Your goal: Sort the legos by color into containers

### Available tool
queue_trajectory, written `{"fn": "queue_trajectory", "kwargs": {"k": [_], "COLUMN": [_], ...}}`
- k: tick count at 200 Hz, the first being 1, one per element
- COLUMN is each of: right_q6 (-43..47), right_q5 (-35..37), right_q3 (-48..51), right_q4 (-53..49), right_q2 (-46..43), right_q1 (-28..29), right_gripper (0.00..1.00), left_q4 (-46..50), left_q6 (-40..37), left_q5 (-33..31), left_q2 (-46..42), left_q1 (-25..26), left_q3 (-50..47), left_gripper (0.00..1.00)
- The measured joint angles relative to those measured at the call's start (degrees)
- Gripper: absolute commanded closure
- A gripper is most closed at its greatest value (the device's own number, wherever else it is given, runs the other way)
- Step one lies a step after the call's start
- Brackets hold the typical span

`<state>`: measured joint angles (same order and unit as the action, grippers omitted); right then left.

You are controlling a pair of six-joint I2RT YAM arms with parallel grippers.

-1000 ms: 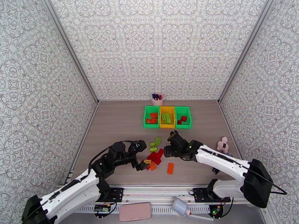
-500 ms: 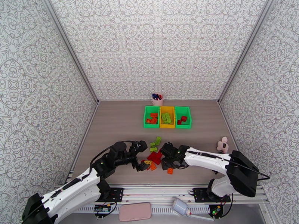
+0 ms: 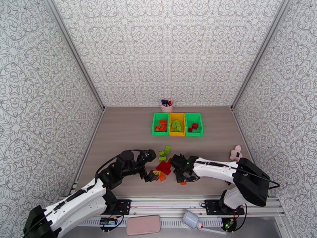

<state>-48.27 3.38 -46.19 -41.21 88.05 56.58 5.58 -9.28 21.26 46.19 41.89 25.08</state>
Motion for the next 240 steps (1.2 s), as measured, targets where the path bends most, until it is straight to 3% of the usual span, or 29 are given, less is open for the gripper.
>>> {"fn": "queue_trajectory", "kwargs": {"k": [29,98,153,197,240], "right_q6": [-0.4,0.9,9.4,18.4,26.4], "right_q5": [0.2,3.2,8.6,10.6,11.2], "right_q3": [0.0,-1.4,-11.0,-20.7,-33.1], "right_q4": [0.0,-1.4,2.7,9.9,17.9], "right_q2": [-0.1,-2.3,-3.0,2.7,14.0], "right_q1": [0.0,0.0,-6.0,-12.0,-16.4], "right_gripper": [0.70,0.73,0.74,0.74,0.75], "left_q4": [0.0,-0.2,-2.0,-4.8,-6.1], "left_q6": [0.0,0.0,1.3,4.4,5.5], "left_q5": [0.0,-0.7,-2.5,-4.3,-5.2], "left_q2": [0.0,-0.1,-0.8,-1.6,-1.7], "left_q1": [0.0,0.0,0.0,0.0,0.0], "left_q3": [0.0,0.0,0.0,-0.6,-0.9], "left_gripper": [0.00,0.00,0.00,0.00,0.00]}}
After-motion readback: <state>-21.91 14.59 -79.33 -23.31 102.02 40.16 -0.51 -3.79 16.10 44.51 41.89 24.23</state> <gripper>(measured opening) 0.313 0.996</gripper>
